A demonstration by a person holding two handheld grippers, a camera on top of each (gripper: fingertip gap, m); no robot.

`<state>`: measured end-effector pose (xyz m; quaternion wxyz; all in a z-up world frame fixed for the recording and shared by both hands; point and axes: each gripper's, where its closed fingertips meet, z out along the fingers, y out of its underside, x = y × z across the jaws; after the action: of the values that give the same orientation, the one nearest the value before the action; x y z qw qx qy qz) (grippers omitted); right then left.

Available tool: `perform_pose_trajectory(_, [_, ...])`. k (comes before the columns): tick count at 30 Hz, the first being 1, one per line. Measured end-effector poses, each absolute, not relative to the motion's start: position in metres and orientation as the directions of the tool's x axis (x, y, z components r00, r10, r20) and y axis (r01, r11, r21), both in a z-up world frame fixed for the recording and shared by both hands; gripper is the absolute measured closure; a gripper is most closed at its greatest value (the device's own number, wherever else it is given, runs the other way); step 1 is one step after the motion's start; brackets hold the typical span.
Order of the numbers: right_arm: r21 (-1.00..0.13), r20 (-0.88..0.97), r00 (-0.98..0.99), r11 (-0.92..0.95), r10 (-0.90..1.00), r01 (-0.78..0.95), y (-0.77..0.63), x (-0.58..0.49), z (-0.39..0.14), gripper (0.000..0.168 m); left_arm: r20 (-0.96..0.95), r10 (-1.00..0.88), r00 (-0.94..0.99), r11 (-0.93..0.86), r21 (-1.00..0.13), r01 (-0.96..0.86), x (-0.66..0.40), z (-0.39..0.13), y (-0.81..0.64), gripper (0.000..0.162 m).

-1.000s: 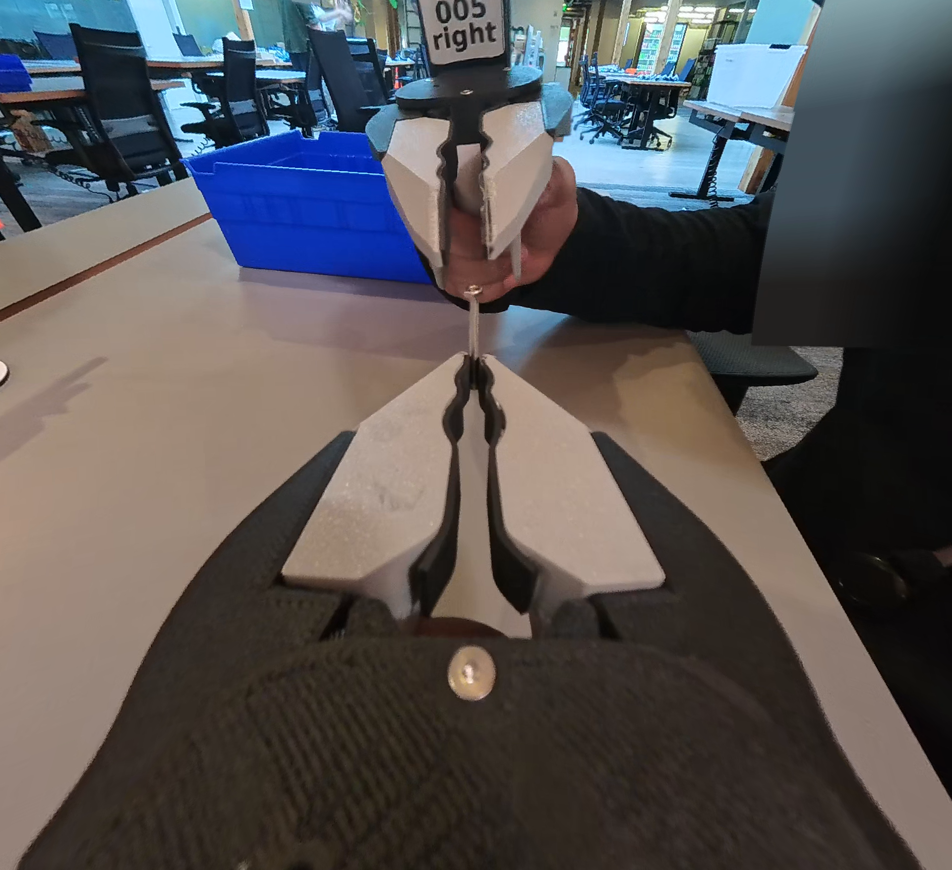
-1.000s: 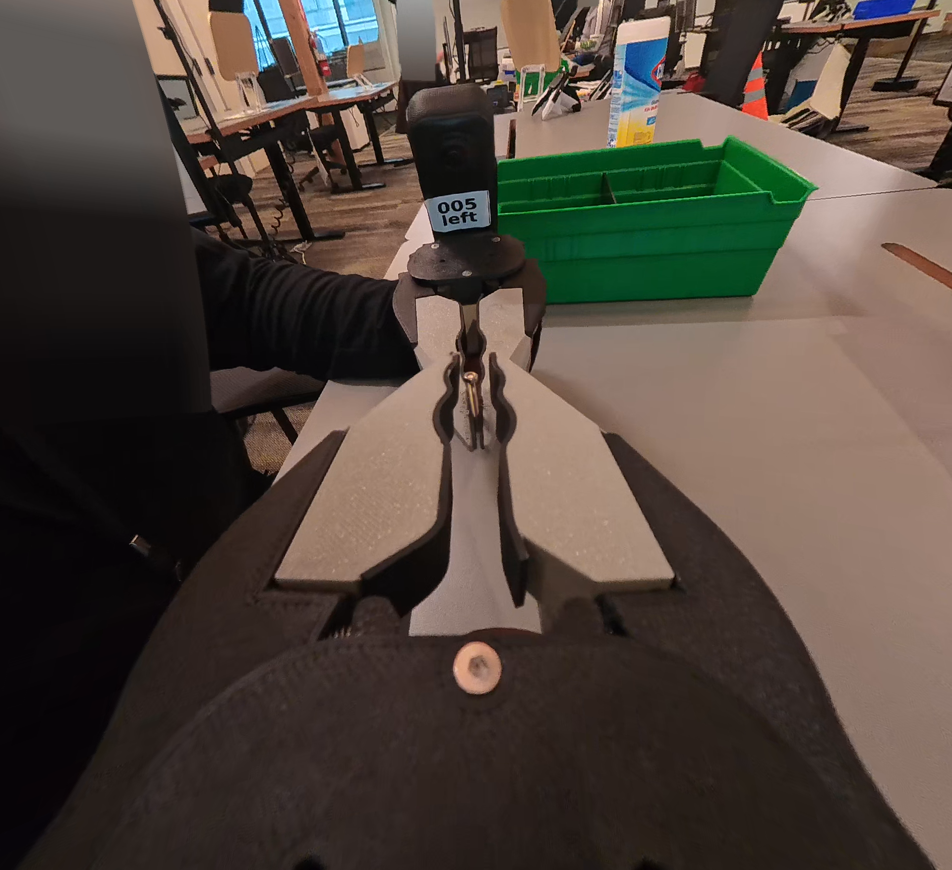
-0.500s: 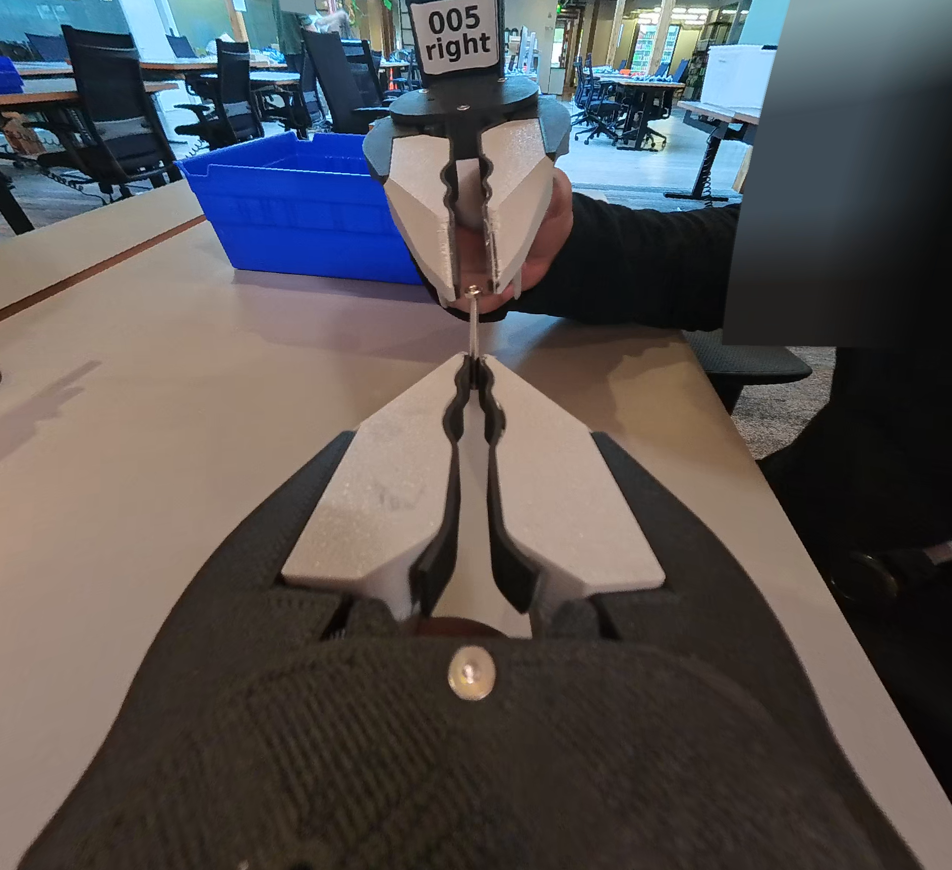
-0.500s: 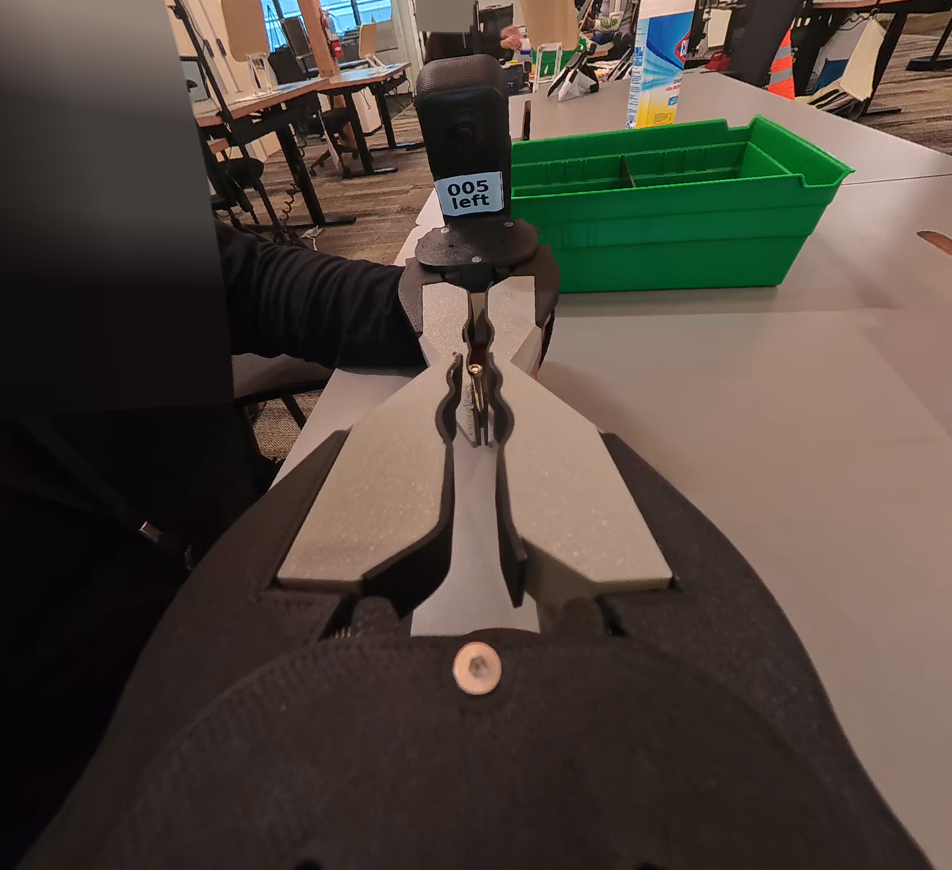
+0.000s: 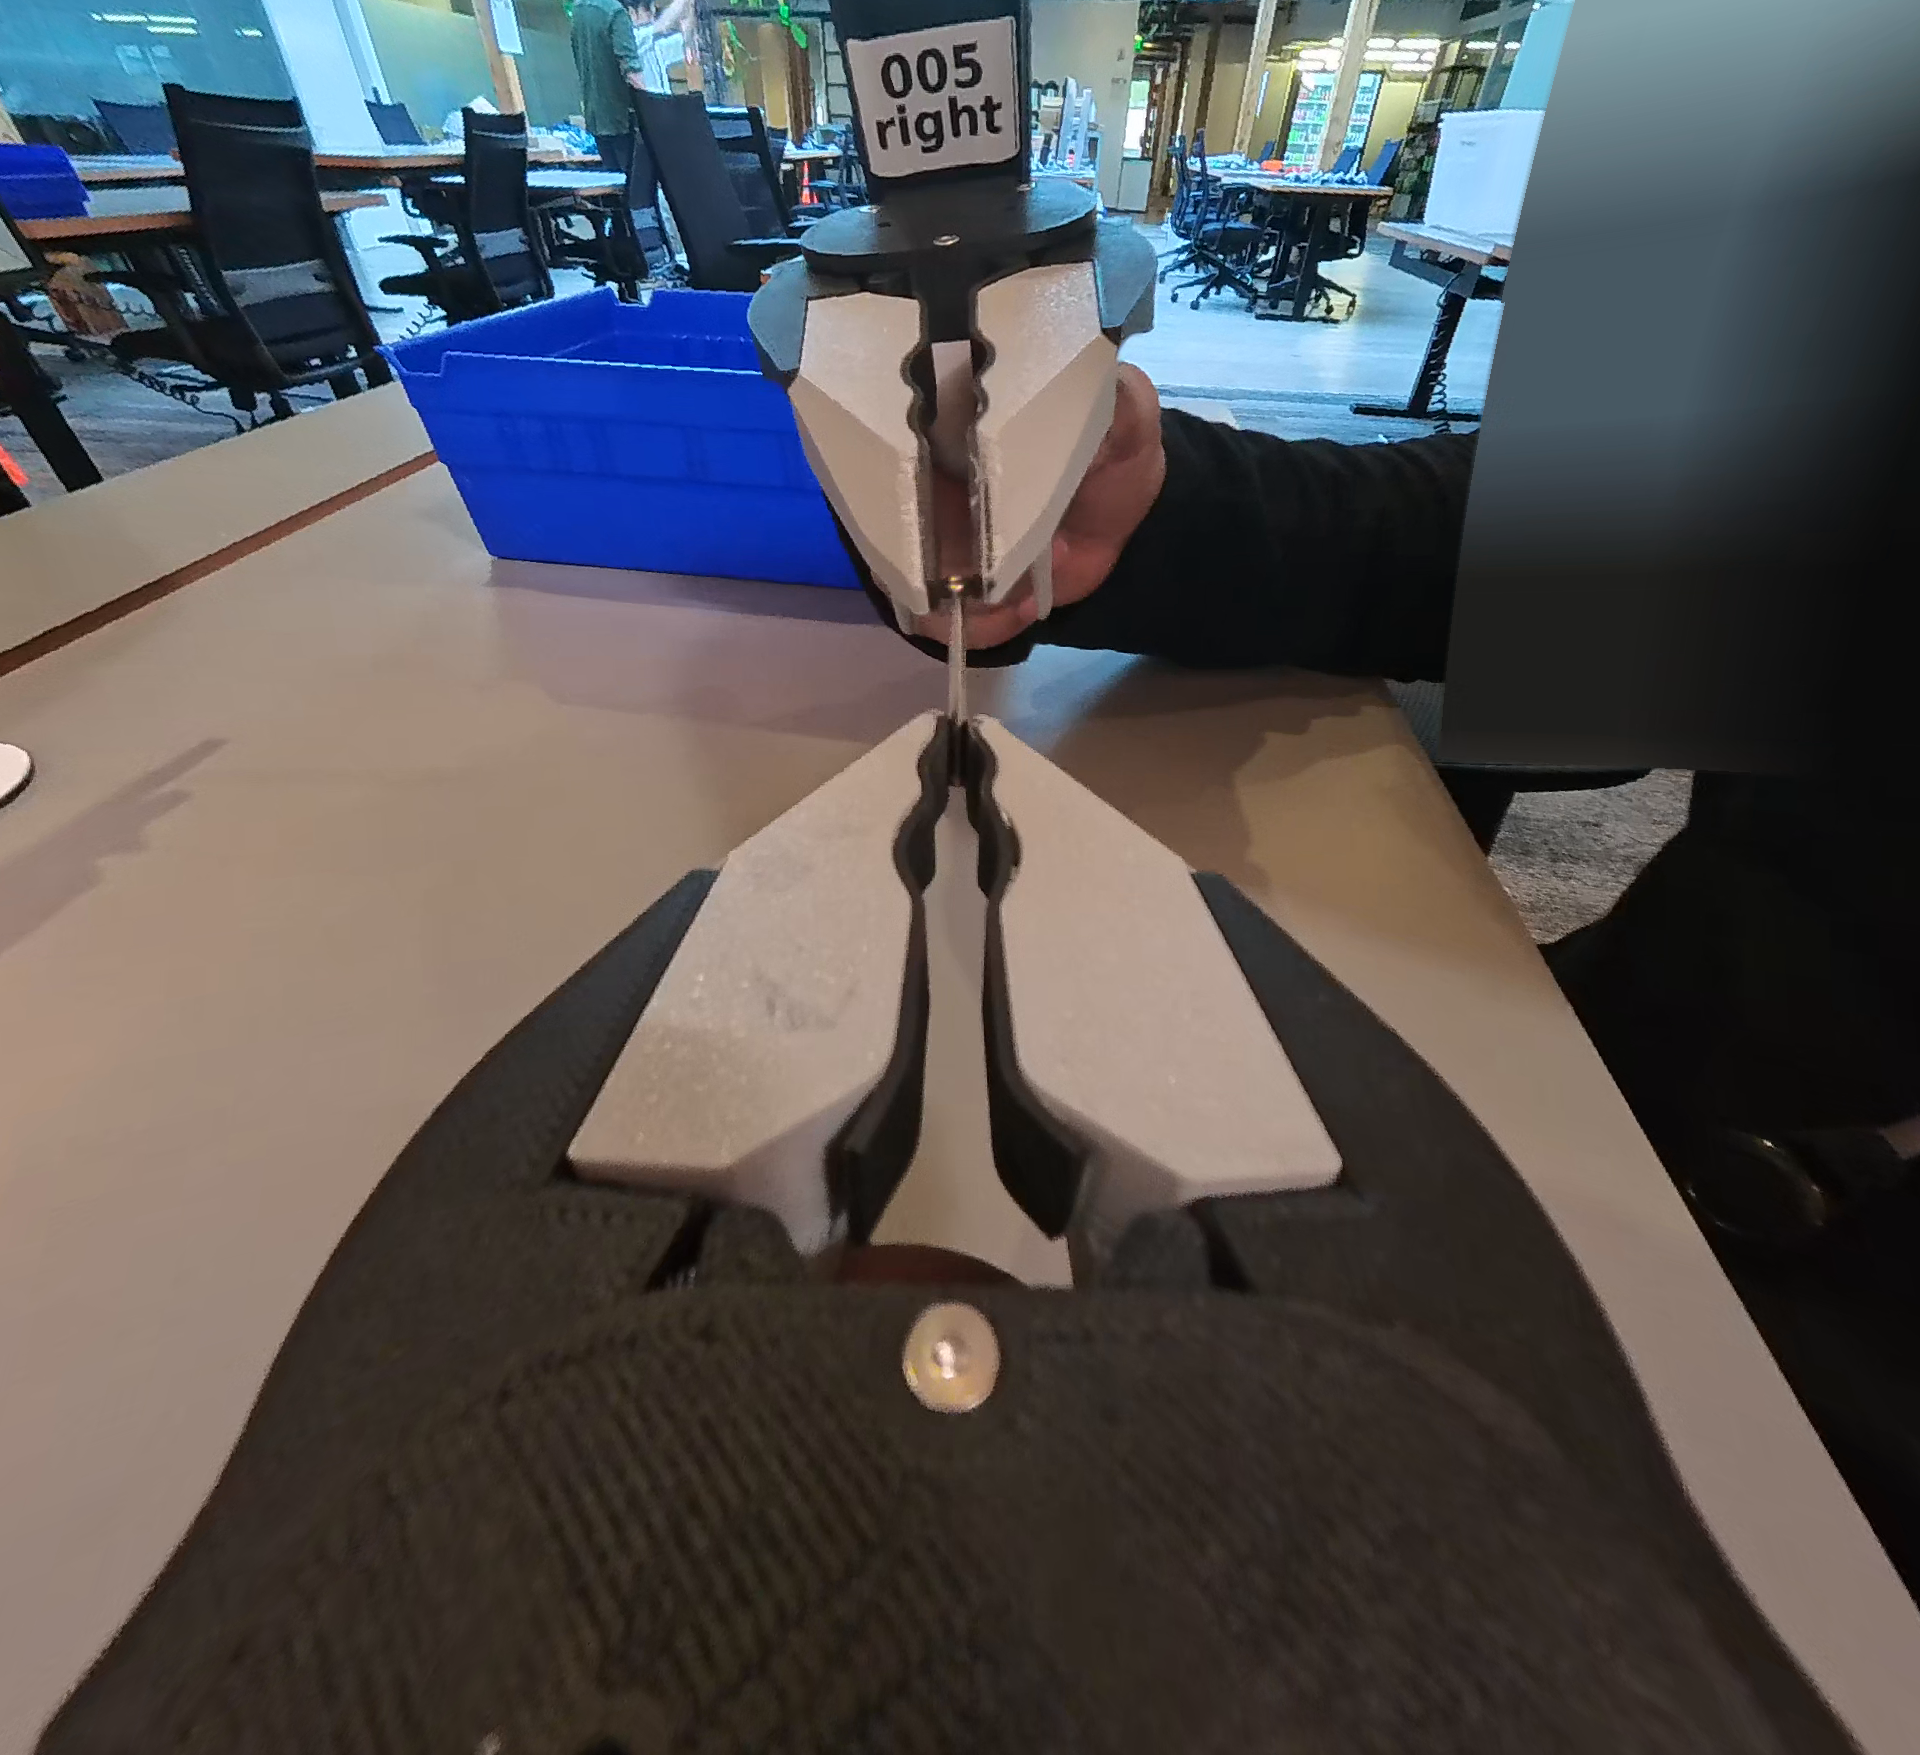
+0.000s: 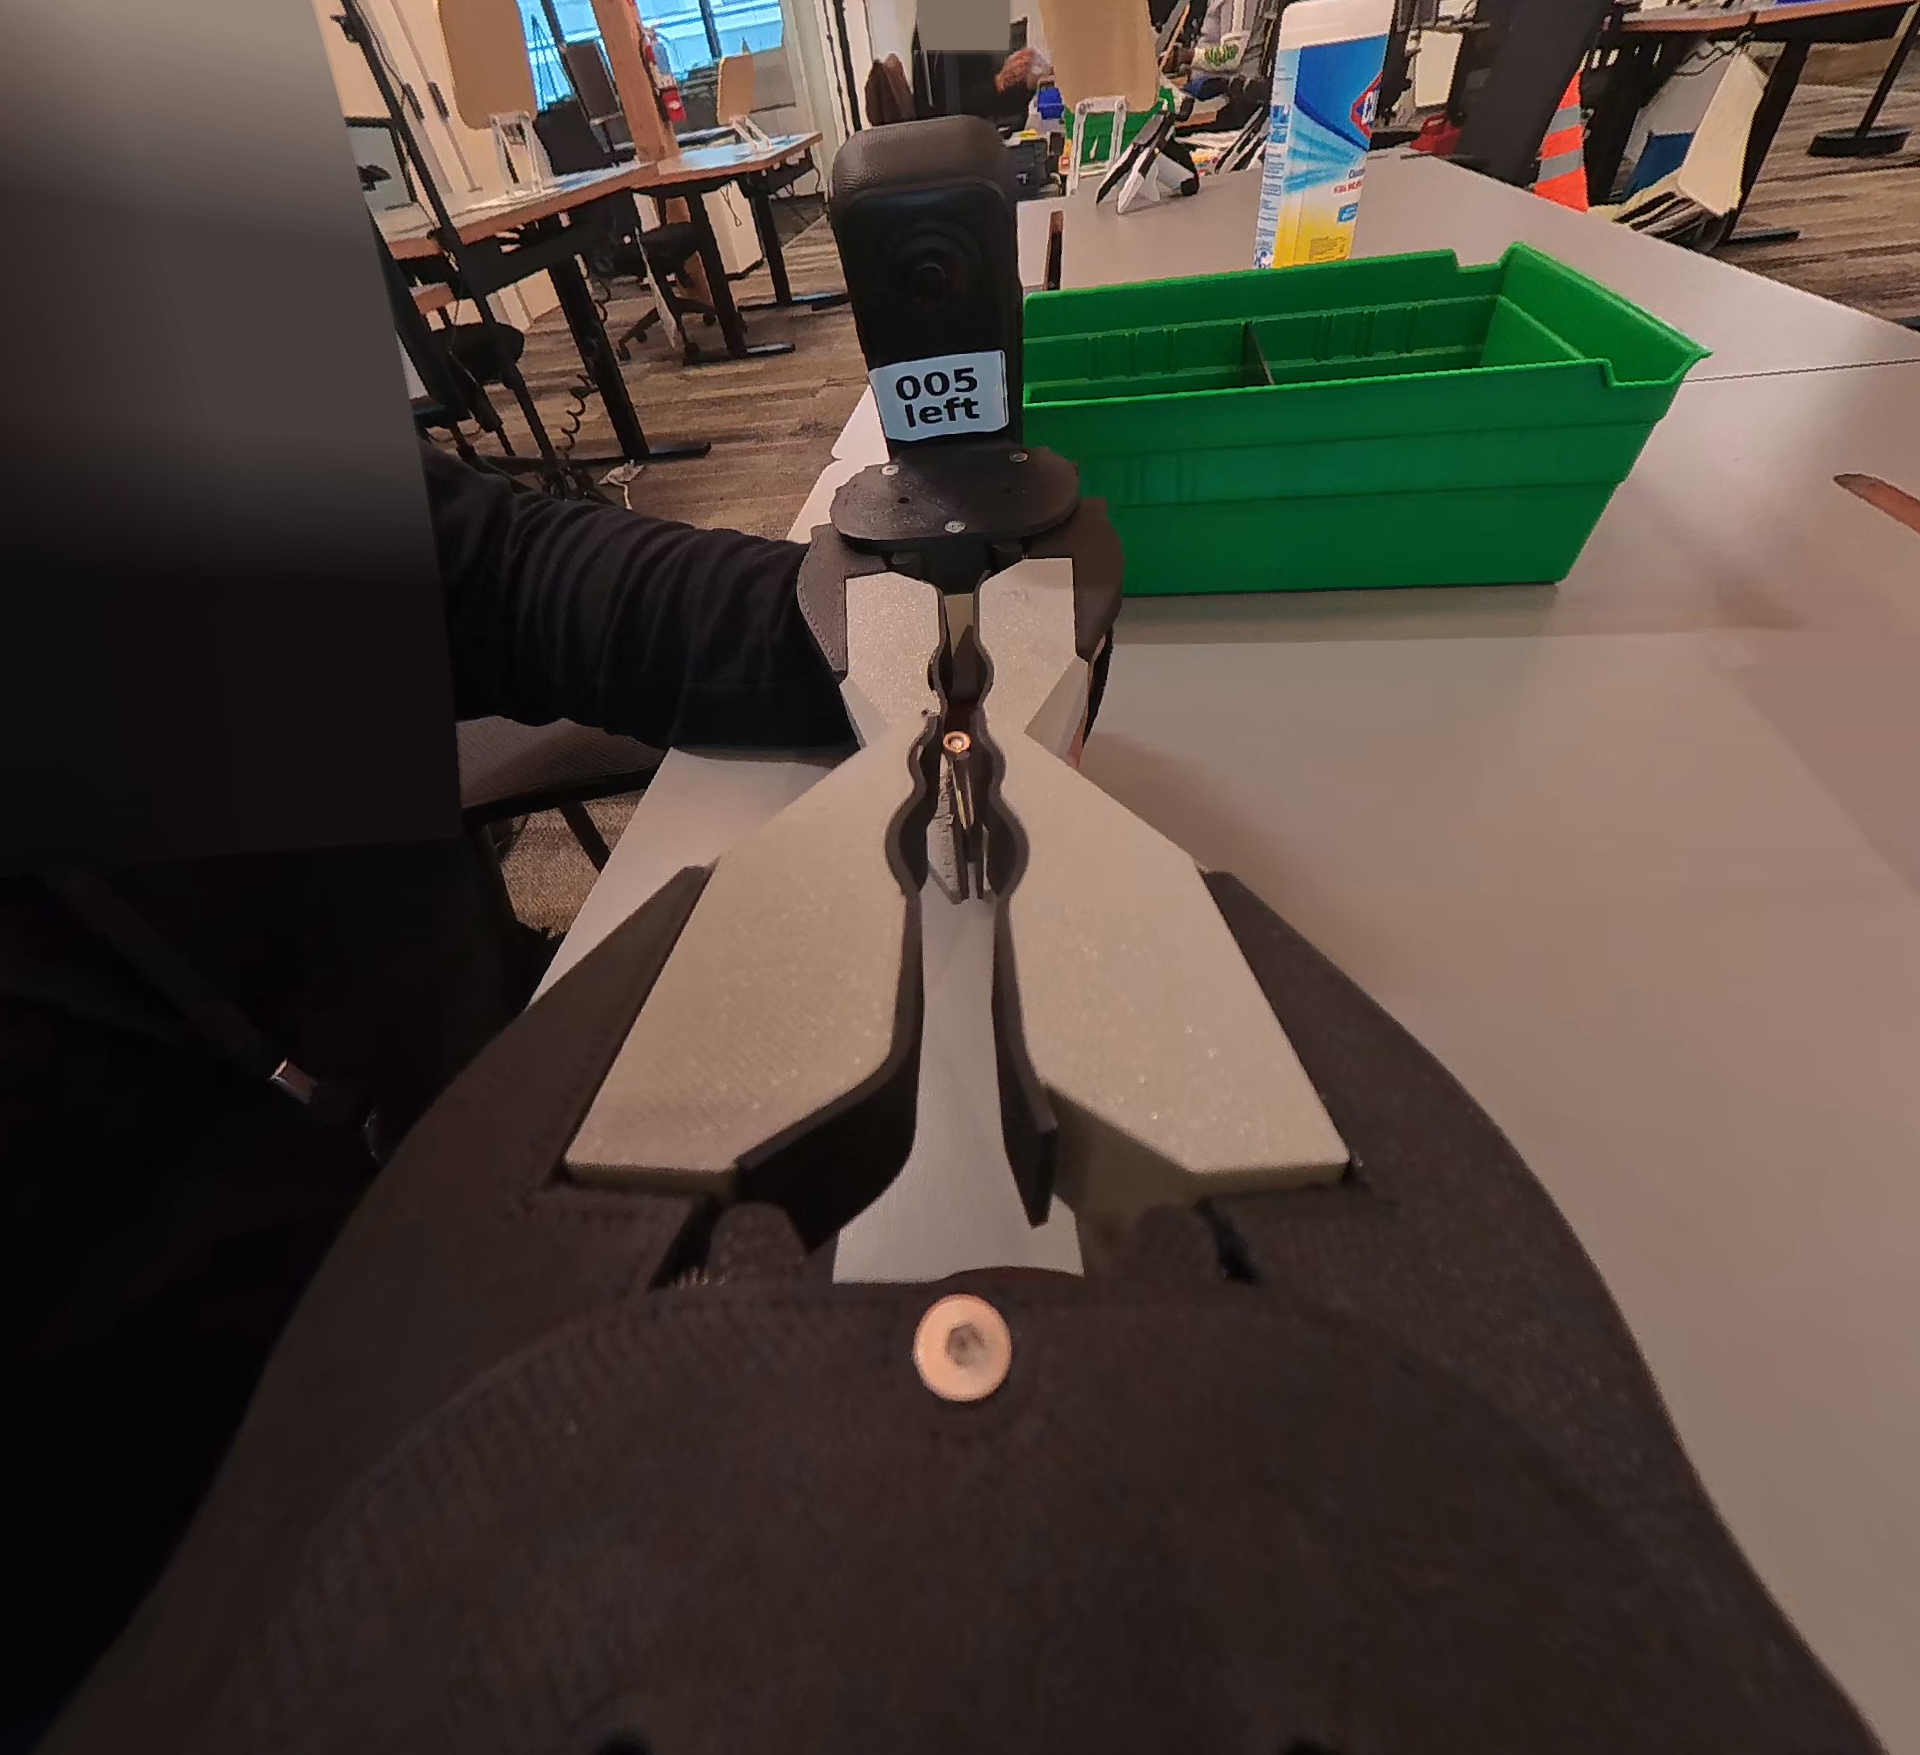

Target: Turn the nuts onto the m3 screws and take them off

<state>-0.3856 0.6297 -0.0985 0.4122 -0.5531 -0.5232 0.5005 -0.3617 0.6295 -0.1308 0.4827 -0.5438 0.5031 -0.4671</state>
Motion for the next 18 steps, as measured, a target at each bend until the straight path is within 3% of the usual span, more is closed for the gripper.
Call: perform_pose_trajectory(18, [-0.989, -0.089, 0.062, -0.096, 0.994, 0.115, 0.645, -0.388, -0.086, 0.166, -0.023, -0.964, 0.265, 0.009, -0.999, -0.054, -0.362, -0.118, 0.649, 0.162])
